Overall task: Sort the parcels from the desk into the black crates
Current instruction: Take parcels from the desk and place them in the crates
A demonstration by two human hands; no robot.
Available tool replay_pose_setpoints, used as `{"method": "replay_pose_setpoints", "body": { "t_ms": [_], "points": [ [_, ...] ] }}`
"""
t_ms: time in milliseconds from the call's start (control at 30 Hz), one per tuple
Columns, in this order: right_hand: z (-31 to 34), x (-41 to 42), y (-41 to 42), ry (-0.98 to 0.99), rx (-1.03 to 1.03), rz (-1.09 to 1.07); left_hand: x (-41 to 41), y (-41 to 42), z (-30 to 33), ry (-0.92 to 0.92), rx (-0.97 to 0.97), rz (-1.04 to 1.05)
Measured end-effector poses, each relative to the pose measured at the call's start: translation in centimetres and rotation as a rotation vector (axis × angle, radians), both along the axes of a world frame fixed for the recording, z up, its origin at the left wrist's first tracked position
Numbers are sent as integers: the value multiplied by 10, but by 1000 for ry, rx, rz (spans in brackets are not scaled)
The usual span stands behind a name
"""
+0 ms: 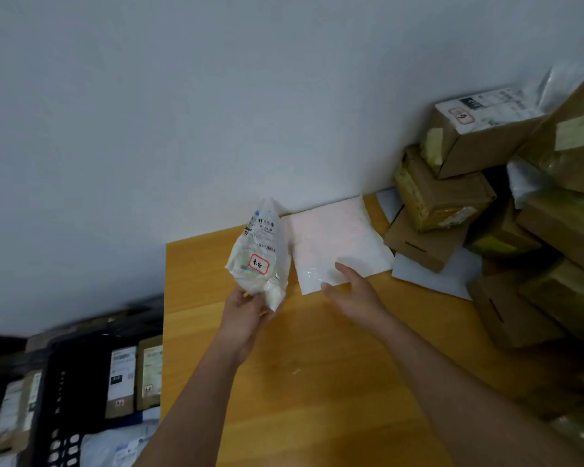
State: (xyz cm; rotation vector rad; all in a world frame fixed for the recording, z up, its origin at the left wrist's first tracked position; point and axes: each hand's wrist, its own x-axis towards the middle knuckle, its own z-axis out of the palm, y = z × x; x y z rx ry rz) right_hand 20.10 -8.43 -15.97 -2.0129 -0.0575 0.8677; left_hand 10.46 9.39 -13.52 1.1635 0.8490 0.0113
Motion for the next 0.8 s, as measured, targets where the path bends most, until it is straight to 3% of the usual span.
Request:
{"method": "replay_pose_setpoints", "body": {
  "t_ms": [100, 233, 400, 800],
  "points": [
    [12, -15, 13, 230, 200, -210, -7, -1, 12, -96, -267, 42],
    [22, -35, 28, 527, 517, -344, -23, 2, 21, -105, -434, -28],
    [40, -49, 32, 448, 666, -472, -48, 3, 32, -75, -426, -169],
    [56, -79, 7, 156, 453, -360, -97, 12, 53, -127, -354, -131]
  ]
}}
